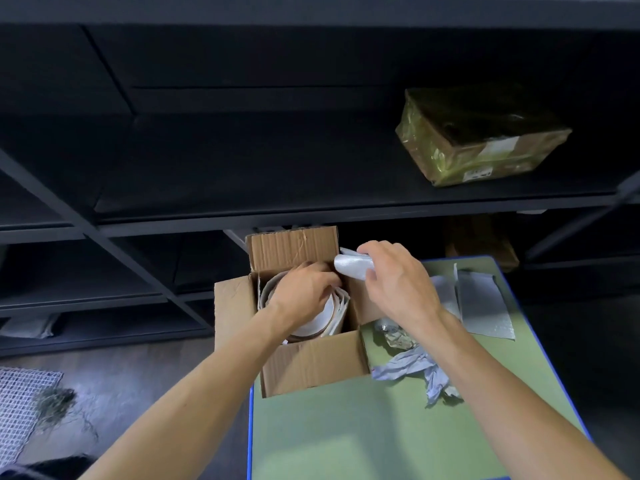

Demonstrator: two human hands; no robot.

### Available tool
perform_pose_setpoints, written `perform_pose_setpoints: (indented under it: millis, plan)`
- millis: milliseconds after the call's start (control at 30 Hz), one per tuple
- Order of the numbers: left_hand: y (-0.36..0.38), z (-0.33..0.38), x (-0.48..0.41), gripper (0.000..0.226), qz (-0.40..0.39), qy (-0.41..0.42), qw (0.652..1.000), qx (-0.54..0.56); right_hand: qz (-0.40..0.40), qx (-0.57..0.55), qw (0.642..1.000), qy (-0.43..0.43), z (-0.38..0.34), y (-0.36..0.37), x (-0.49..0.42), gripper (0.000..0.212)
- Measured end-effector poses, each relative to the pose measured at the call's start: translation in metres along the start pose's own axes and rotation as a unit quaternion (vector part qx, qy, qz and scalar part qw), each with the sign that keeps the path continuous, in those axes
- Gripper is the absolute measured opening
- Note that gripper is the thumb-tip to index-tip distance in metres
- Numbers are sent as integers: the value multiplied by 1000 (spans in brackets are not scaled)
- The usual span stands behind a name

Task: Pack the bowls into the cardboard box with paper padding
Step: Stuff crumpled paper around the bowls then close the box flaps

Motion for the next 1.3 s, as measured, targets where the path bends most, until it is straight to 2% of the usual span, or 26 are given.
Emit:
perform_pose_setpoints:
  millis: [200, 267, 333, 400, 467, 533, 600, 667, 800, 867, 1000, 1133, 1300]
  plan:
    - [4, -15, 9, 22, 33, -4, 999, 21, -7, 51, 996, -75, -21, 6, -15, 18]
    - [3, -14, 10, 24, 41, -8, 999, 32, -29, 63, 993, -95, -32, 10, -19, 21]
    - [1, -12, 11, 22, 54, -15, 998, 37, -81, 65, 992, -78, -39, 12, -25, 20]
    - [0, -12, 13, 22, 60, -29, 997, 38, -153, 31, 987, -26, -41, 10, -31, 23]
    - [0, -13, 14, 32, 53, -38, 997, 43, -207, -6, 978, 12, -39, 10, -39, 26]
    - [1, -15, 15, 44, 49, -42, 997, 50, -222, 2, 975, 20, -37, 12, -46, 24]
    - [0, -15, 15, 45, 52, -46, 996, 50, -216, 30, 976, 19, -35, 18, -52, 20]
    - [0, -14, 14, 35, 49, -37, 997, 40, -217, 54, 975, 11, -36, 27, -54, 20]
    - [0, -16, 9, 27, 46, -35, 998, 39, -212, 85, 973, -38, -40, 41, -57, 29]
    - [0, -15, 8, 24, 56, -39, 997, 37, -198, 72, 977, -43, -38, 44, -57, 39]
    - [-3, -15, 8, 22, 85, -35, 995, 42, -163, -25, 986, -2, -24, 33, -46, 46]
    - [-3, -16, 8, 22, 93, -35, 993, 59, -91, -44, 995, -18, -13, 28, -33, 22]
    - [-1, -16, 7, 21, 91, -41, 994, 54, -38, -16, 997, -71, -22, 52, -30, 15]
Point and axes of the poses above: each hand's wrist, its own x-axis away from the middle knuckle, its own y-axis out of the palm, z = x × y, the point moved 3 cm from there along -x, towards the middle knuckle, and after that the axes turned 10 degrees about x, right-handed, at the moved point
